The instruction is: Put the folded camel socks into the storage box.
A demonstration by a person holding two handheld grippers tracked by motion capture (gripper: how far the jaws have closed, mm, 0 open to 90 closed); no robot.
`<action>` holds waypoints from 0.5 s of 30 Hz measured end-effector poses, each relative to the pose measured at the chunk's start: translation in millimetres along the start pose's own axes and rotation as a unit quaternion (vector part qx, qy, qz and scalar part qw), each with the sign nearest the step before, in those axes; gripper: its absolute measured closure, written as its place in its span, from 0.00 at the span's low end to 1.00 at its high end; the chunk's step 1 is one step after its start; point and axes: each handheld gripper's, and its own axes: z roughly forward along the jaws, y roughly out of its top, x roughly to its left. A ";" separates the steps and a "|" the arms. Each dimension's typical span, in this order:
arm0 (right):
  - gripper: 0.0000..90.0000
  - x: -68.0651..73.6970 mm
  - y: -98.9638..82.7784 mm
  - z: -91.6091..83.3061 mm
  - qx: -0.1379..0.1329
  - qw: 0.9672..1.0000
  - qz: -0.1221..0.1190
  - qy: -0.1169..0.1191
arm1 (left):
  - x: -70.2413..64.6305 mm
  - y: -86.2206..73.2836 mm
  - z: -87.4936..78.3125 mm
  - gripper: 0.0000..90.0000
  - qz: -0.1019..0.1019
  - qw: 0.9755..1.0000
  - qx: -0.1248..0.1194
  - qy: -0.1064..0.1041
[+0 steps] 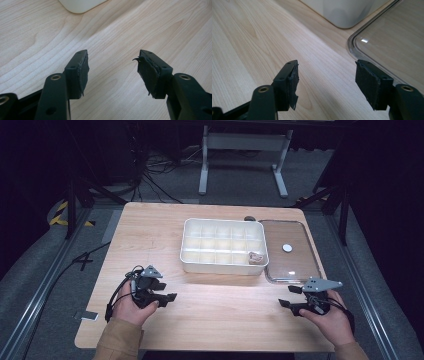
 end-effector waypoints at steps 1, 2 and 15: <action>0.38 0.3 -5.4 4.8 0.003 1.000 0.000 0.002 | 1.2 -0.9 2.6 0.47 0.002 1.000 0.001 0.001; 0.38 0.3 -5.4 4.8 0.003 1.000 0.000 0.002 | 1.2 -0.9 2.6 0.47 0.002 1.000 0.001 0.001; 0.35 -2.0 -23.0 19.6 0.001 1.000 -0.005 0.003 | 8.8 -7.0 11.6 0.46 0.005 1.000 0.022 -0.001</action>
